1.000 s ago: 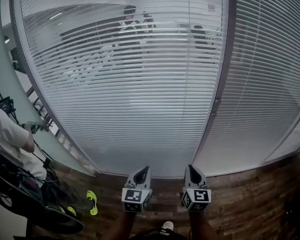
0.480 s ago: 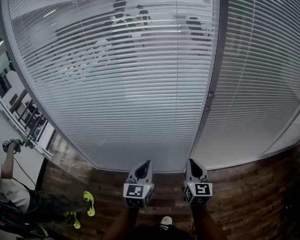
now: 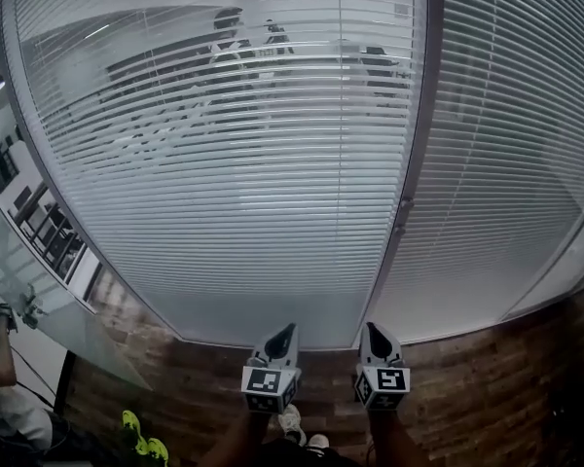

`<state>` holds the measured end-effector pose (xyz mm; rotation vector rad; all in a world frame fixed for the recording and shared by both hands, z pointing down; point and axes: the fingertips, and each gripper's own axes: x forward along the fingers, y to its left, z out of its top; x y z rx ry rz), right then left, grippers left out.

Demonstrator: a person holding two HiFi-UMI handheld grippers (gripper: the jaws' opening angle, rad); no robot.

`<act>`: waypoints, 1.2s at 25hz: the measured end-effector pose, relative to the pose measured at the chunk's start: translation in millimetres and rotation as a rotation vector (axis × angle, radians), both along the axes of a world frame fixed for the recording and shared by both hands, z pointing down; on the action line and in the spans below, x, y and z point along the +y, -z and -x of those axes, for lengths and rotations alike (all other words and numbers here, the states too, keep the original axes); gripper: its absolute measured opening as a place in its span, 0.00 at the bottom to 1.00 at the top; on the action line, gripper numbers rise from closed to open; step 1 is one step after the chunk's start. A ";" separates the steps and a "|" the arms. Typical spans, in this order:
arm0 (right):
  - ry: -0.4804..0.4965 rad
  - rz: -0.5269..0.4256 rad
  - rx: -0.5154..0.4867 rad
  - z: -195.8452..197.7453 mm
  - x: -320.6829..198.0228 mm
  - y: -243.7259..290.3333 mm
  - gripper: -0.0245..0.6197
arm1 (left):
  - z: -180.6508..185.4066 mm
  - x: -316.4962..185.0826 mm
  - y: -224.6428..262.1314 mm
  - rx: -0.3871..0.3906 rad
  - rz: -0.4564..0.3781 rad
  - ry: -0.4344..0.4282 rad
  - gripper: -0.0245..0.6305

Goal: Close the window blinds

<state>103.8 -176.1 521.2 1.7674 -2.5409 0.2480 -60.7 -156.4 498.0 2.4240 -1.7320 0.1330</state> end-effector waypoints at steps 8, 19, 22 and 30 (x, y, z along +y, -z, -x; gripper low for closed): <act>-0.025 -0.022 0.030 -4.0 -29.2 -10.5 0.04 | -4.3 -42.0 -14.6 0.000 -0.009 -0.035 0.04; -0.083 -0.078 0.036 -7.2 -84.0 8.7 0.04 | -6.9 -95.1 -13.5 -0.015 -0.063 -0.110 0.04; -0.107 -0.078 0.049 -13.3 -95.6 8.8 0.04 | 3.9 -110.4 -15.5 -0.005 -0.074 -0.097 0.04; -0.168 -0.074 0.067 -19.4 -114.3 9.9 0.04 | 4.4 -143.0 -9.9 -0.002 -0.116 -0.159 0.04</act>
